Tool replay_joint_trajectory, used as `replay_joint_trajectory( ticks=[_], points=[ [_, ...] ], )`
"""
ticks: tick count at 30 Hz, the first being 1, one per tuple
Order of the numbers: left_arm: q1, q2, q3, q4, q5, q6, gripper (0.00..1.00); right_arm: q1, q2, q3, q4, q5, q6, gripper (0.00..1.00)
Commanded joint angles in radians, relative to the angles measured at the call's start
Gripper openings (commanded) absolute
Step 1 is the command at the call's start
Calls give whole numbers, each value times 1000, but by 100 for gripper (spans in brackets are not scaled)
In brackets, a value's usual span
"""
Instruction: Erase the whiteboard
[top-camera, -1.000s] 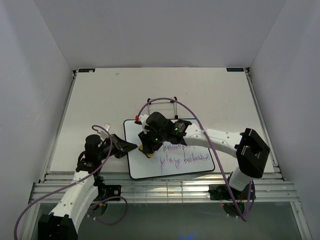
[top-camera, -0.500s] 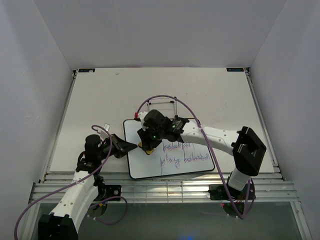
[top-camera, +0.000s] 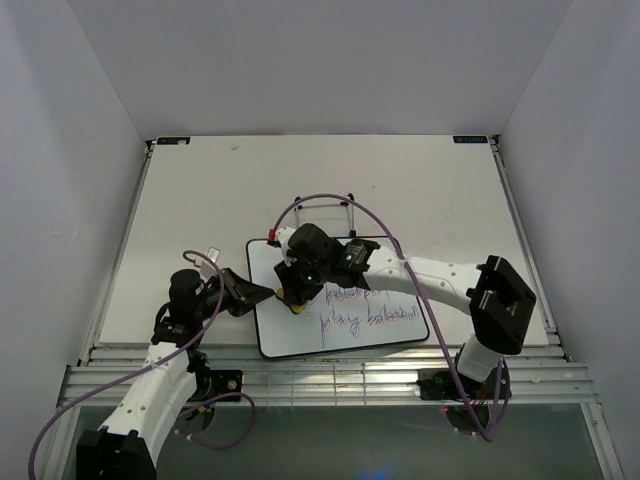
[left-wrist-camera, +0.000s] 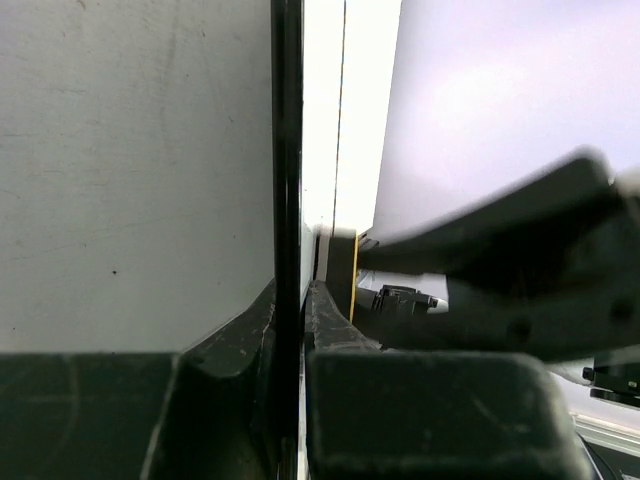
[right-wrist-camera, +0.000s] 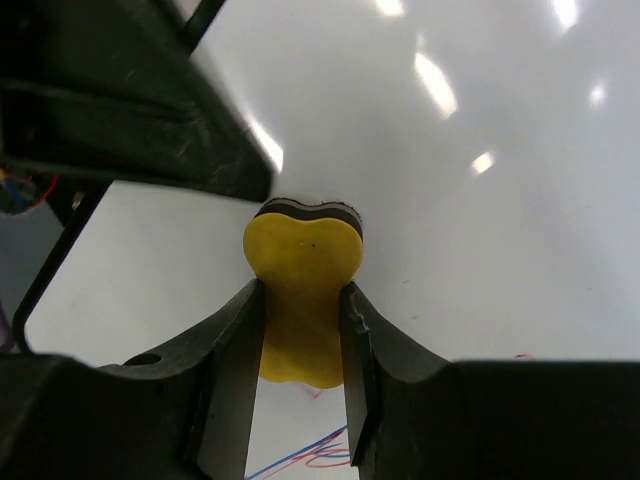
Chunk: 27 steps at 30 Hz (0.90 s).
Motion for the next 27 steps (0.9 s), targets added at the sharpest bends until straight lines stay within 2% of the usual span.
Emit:
replay_joint_trajectory(
  ticks=[1,4,7,13,15,22,27],
  points=[
    [-2,-14,18,11,-53,18,0,75,-51,-94,18,-128,18,16],
    [-4,-19,14,11,-61,12,0,127,-63,-111,72,-172,34,16],
    [-2,-19,17,11,-64,9,0,175,-28,-58,74,-159,38,16],
    [-4,-16,26,10,-59,9,0,189,59,61,31,-24,49,18],
    [-6,-17,29,7,-53,10,0,179,58,50,0,31,51,17],
    [-6,-20,32,-3,-42,21,0,71,-100,-249,51,42,78,17],
    [-7,-23,27,-3,-33,27,0,-133,-238,-490,100,19,57,17]
  ],
)
